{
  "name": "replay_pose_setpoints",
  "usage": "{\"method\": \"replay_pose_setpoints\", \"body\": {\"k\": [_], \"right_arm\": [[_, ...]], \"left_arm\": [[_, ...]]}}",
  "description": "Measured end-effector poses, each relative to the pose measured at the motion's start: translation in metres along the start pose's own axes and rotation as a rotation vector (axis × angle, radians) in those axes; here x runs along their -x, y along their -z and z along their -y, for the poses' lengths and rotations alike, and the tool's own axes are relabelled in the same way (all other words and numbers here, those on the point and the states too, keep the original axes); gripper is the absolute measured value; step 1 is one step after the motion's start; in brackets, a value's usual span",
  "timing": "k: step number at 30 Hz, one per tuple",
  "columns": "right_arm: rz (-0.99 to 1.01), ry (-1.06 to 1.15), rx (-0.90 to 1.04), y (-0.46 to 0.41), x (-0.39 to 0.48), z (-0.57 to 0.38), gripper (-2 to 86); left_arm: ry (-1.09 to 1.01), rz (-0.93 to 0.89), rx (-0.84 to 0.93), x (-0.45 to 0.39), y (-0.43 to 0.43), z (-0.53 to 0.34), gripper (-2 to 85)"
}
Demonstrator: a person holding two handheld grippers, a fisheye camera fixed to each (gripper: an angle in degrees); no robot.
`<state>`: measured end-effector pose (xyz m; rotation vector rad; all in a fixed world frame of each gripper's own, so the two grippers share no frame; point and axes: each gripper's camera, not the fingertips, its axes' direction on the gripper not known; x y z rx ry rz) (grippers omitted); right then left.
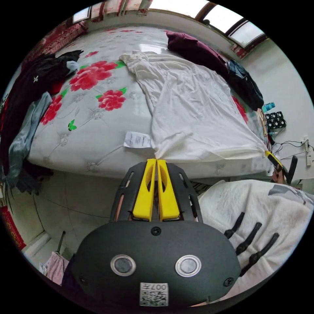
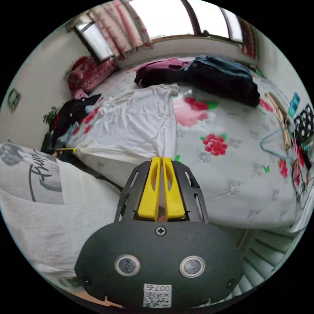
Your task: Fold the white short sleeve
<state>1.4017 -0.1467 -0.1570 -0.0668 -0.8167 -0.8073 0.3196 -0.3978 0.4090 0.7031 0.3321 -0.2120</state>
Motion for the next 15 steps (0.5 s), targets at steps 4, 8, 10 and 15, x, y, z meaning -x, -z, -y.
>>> {"method": "replay_pose_setpoints", "body": {"k": [4, 8, 10, 15], "right_arm": [[0.118, -0.217, 0.050, -0.013, -0.054, -0.025, -0.3], [0.107, -0.210, 0.101, -0.021, -0.059, -0.024, -0.3], [0.082, -0.190, 0.128, -0.023, -0.056, -0.017, -0.3], [0.028, -0.134, 0.194, -0.027, -0.053, 0.003, -0.3]], "left_arm": [[0.012, 0.059, 0.007, 0.008, 0.009, -0.015, -0.8], [0.036, -0.006, 0.006, 0.012, 0.016, -0.022, -0.2], [0.067, -0.034, 0.005, 0.014, 0.021, -0.027, 2.0], [0.089, -0.147, -0.009, 0.014, 0.028, -0.036, 10.1]]}}
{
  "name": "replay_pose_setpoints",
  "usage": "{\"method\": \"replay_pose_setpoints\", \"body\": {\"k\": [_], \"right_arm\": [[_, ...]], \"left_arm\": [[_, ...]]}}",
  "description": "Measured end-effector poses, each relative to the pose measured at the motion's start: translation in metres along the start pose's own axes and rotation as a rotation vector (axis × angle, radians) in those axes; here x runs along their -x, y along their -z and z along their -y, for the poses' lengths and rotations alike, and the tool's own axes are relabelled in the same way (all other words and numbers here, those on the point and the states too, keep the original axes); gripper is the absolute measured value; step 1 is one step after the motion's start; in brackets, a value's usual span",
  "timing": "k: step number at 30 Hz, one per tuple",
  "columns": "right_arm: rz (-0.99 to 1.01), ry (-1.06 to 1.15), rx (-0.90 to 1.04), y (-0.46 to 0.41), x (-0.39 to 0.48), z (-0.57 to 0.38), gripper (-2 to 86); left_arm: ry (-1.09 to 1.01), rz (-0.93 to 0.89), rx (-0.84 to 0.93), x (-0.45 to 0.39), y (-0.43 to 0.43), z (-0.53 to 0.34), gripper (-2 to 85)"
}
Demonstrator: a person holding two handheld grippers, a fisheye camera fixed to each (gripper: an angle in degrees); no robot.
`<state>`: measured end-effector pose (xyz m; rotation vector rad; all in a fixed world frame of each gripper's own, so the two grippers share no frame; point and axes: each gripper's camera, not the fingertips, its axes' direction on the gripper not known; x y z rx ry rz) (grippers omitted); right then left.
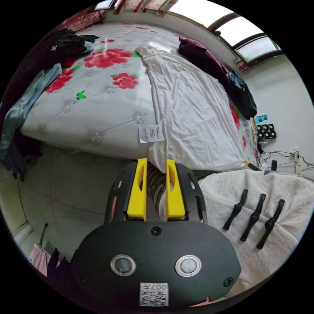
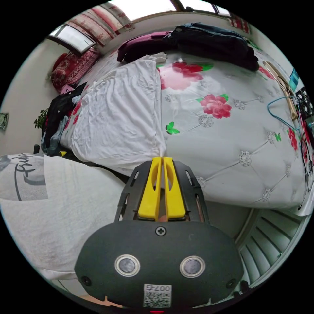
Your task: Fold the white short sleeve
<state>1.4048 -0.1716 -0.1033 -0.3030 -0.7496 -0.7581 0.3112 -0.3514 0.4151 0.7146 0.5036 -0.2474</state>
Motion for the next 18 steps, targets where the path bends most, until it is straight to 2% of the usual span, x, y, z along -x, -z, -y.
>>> {"method": "replay_pose_setpoints", "body": {"k": [4, 10, 12, 14, 18], "right_arm": [[-0.010, 0.023, 0.012, 0.007, 0.002, 0.011, -0.3], [-0.026, 0.042, 0.107, 0.009, -0.001, 0.025, -0.3], [-0.018, 0.050, 0.143, 0.012, -0.001, 0.029, -0.3], [0.003, 0.059, 0.156, 0.026, -0.003, 0.032, -0.3], [0.093, 0.041, 0.128, 0.067, -0.013, 0.038, -0.3]], "left_arm": [[-0.019, 0.000, 0.050, -0.010, -0.013, 0.003, 14.3], [-0.049, -0.006, 0.186, -0.017, -0.042, 0.025, 14.7], [-0.068, -0.070, 0.215, -0.014, -0.039, 0.026, 10.4], [-0.090, -0.127, 0.219, -0.012, -0.026, 0.025, 1.4], [-0.096, -0.350, 0.086, -0.004, 0.046, 0.026, -0.3]]}}
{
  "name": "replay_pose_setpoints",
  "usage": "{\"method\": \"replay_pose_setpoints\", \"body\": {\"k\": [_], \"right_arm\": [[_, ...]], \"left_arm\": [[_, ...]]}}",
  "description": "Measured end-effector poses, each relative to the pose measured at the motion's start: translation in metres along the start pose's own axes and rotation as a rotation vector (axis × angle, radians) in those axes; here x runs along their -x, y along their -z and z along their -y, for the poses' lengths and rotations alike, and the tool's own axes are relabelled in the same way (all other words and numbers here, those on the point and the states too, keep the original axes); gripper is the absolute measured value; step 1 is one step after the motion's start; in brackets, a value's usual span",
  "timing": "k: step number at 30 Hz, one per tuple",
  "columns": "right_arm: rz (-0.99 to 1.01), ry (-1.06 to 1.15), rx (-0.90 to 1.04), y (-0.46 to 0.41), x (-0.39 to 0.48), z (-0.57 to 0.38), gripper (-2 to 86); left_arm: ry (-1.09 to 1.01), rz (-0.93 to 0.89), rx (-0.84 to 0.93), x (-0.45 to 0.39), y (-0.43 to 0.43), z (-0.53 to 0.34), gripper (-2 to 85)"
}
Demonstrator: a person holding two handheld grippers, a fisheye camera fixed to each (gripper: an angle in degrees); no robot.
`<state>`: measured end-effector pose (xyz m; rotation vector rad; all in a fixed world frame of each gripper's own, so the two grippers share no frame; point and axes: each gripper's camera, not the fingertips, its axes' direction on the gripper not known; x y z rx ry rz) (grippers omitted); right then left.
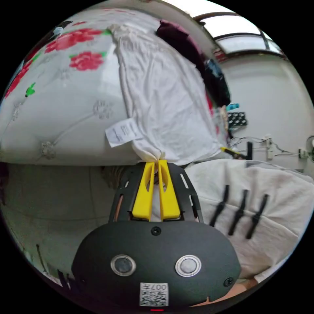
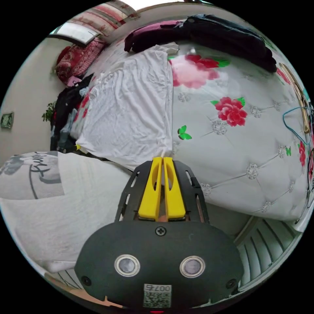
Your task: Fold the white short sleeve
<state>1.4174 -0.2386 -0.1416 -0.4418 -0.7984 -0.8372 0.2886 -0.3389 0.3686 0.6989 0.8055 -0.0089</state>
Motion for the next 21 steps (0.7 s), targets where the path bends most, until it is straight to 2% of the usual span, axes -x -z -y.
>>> {"method": "replay_pose_setpoints", "body": {"k": [3, 5, 9, 13, 17, 21], "right_arm": [[0.171, -0.038, -0.084, 0.053, -0.012, 0.007, -0.3], [0.323, -0.050, -0.178, 0.096, -0.026, 0.030, -0.3], [0.454, -0.003, -0.314, 0.173, -0.024, 0.114, -0.3], [0.531, 0.114, -0.631, 0.334, 0.030, 0.205, -0.3], [0.652, 0.277, -0.982, 0.503, 0.084, 0.192, -0.3], [0.590, 0.466, -1.070, 0.583, 0.120, 0.136, -0.3]], "left_arm": [[-0.008, -0.156, -0.156, -0.008, 0.070, 0.002, -0.6], [0.005, -0.194, -0.228, -0.005, 0.107, 0.016, -0.7], [-0.034, -0.295, -0.318, -0.012, 0.180, 0.101, -0.6], [-0.216, -0.273, -0.427, -0.093, 0.285, 0.191, -0.6], [-0.437, -0.305, -0.614, -0.179, 0.393, 0.196, -0.6], [-0.650, -0.244, -0.734, -0.244, 0.465, 0.141, -0.7]]}}
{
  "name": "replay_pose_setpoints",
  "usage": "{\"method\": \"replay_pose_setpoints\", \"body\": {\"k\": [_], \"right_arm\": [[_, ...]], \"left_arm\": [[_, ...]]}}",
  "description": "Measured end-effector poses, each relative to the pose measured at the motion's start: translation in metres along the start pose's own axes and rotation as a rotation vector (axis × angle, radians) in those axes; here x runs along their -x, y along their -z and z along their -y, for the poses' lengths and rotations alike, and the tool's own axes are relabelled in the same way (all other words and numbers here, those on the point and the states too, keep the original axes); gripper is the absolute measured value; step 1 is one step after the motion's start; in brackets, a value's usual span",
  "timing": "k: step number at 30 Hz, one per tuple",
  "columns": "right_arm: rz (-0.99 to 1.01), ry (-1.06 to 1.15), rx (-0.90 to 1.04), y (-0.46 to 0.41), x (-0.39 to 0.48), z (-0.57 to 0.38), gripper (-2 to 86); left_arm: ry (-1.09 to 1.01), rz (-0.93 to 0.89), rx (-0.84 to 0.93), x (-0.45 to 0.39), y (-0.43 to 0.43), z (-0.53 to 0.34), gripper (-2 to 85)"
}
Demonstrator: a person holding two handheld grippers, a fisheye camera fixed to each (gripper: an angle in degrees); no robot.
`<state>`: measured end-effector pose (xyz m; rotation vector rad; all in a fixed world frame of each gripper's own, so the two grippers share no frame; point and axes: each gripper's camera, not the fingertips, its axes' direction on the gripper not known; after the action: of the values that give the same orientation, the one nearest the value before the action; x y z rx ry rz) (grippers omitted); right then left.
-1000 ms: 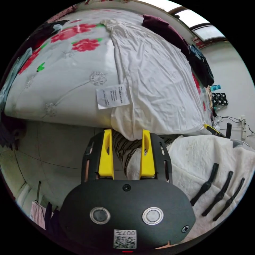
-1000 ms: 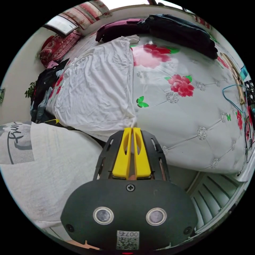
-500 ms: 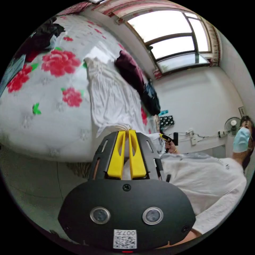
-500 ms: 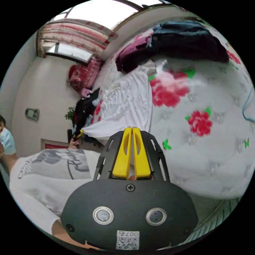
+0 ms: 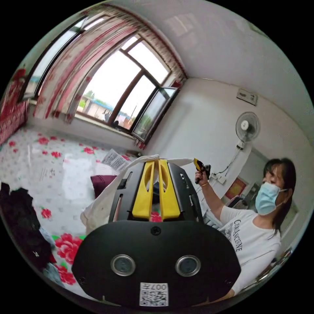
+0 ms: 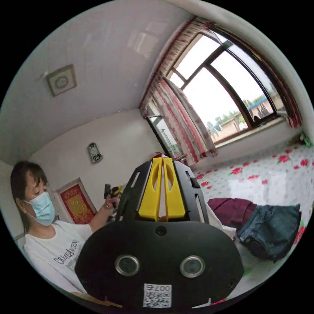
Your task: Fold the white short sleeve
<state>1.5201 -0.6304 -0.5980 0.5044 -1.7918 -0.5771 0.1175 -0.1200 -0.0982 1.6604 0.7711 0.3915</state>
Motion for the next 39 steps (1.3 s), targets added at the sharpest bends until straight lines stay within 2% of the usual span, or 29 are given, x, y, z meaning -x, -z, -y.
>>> {"method": "replay_pose_setpoints", "body": {"k": [4, 9, 11, 19, 22, 24, 29, 36, 39], "right_arm": [[-0.001, 0.111, 0.036, 0.050, 0.048, -0.022, -0.4], [0.049, 0.044, 0.062, 0.103, 0.044, -0.102, -0.4], [0.016, -0.014, 0.142, 0.111, 0.029, -0.157, -0.3], [-0.208, -0.419, 0.408, 0.116, -0.076, -0.370, -0.3], [-0.263, -0.541, 0.524, 0.112, -0.113, -0.435, -0.3], [-0.290, -0.610, 0.565, 0.113, -0.131, -0.464, -0.3], [-0.274, -0.678, 0.568, 0.112, -0.164, -0.504, -0.3], [-0.200, -0.611, 0.539, 0.056, -0.216, -0.487, -0.3], [-0.189, -0.540, 0.537, 0.001, -0.253, -0.459, -0.1]], "left_arm": [[-0.062, 0.025, -0.012, -0.044, 0.034, -0.028, -0.7], [0.034, 0.022, 0.064, -0.049, 0.044, -0.101, -0.7], [0.101, 0.057, 0.107, -0.041, 0.040, -0.138, -0.8], [0.649, 0.167, 0.282, 0.037, 0.022, -0.353, -0.8], [0.804, 0.118, 0.229, 0.050, 0.029, -0.404, -0.8], [0.855, 0.095, 0.197, 0.054, 0.034, -0.422, -0.8], [0.896, 0.120, 0.279, 0.064, 0.034, -0.441, -0.7], [0.837, 0.107, 0.257, 0.116, 0.014, -0.407, -0.5], [0.817, 0.140, 0.220, 0.160, -0.003, -0.378, 0.4]]}}
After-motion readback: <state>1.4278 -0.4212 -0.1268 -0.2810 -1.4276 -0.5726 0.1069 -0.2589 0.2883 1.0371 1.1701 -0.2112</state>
